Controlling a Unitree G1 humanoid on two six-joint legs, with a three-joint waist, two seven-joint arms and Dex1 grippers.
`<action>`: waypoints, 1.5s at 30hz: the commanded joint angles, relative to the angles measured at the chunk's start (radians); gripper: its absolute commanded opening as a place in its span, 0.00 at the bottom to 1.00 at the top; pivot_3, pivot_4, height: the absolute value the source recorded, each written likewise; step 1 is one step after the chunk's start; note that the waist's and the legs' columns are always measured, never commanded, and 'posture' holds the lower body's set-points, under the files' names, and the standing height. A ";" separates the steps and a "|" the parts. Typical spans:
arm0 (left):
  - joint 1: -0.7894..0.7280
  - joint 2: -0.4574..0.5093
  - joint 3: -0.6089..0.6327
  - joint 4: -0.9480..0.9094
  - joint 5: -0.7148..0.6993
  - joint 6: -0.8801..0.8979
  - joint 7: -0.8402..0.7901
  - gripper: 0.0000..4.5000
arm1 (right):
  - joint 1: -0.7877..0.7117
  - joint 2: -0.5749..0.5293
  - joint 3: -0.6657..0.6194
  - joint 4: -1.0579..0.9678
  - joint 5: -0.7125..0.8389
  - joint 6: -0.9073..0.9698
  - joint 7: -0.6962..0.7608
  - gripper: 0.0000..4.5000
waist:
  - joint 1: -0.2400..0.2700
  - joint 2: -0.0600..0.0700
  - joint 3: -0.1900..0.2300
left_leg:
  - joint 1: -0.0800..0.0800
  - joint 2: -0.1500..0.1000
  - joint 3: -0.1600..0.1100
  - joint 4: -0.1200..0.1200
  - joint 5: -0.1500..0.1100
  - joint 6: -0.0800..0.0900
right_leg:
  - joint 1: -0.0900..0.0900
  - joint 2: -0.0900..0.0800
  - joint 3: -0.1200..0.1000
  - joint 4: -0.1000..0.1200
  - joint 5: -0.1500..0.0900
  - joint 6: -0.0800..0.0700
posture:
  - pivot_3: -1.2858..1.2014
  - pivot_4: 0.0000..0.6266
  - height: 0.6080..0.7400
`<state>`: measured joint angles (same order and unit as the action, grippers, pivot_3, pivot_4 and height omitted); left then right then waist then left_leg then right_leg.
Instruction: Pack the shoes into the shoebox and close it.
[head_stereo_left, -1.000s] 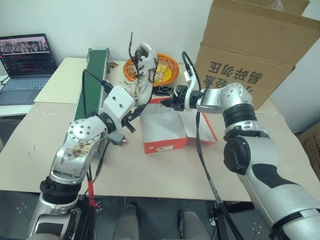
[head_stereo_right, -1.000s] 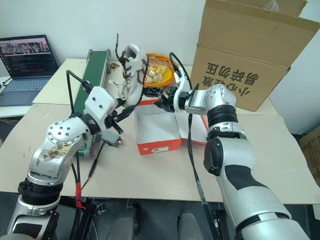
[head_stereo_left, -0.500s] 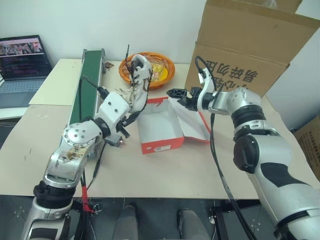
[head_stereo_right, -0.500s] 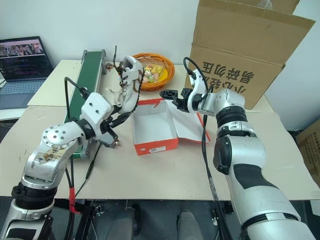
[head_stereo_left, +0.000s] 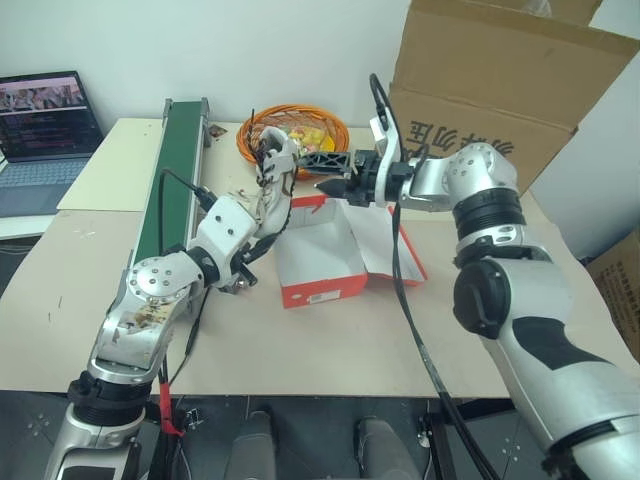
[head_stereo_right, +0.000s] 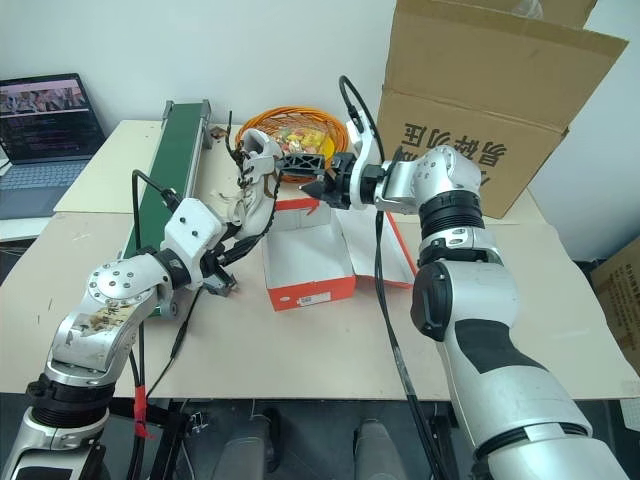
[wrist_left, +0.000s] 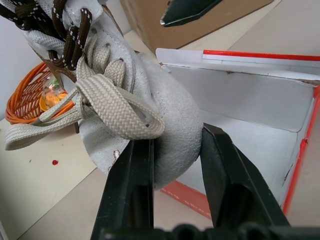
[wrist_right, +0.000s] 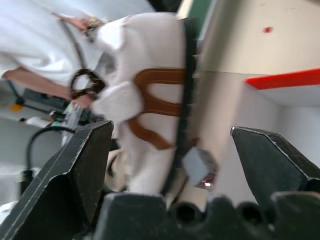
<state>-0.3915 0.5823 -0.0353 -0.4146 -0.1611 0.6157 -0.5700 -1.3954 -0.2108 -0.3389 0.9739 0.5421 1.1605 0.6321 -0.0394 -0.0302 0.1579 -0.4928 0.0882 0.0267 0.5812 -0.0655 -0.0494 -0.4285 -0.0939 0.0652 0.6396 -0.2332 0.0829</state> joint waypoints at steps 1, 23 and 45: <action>-0.037 -0.002 0.011 -0.011 -0.005 -0.021 0.000 0.21 | 0.013 0.025 -0.011 -0.087 0.031 0.008 -0.016 1.00 | 0.002 0.000 0.000 | 0.000 0.000 0.000 0.000 0.000 0.000 | 0.000 0.000 0.000 0.000 0.000 0.000 | 0.52 0.24 0.86; -0.083 -0.021 0.001 0.022 0.003 -0.035 0.005 0.21 | -0.161 0.171 -0.084 0.173 0.028 -0.319 -0.076 0.88 | 0.001 0.000 0.001 | 0.000 0.000 -0.001 0.000 0.000 0.000 | 0.000 0.000 0.000 0.001 -0.001 0.002 | 0.52 0.24 0.86; -0.081 -0.031 0.010 0.020 0.039 -0.047 0.049 0.21 | -0.142 0.152 -0.132 0.149 0.054 -0.348 -0.087 0.23 | -0.001 0.000 0.001 | 0.000 0.000 -0.001 0.000 0.000 0.000 | -0.001 0.001 0.000 0.002 -0.001 0.001 | 0.52 0.24 0.86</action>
<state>-0.4693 0.5617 -0.0076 -0.3824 -0.1360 0.5702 -0.5355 -1.5022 -0.0495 -0.4145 1.1891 0.5335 0.8298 0.5363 -0.0399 -0.0299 0.1588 -0.4931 0.0882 0.0259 0.5814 -0.0656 -0.0495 -0.4290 -0.0933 0.0652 0.6412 -0.2337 0.0843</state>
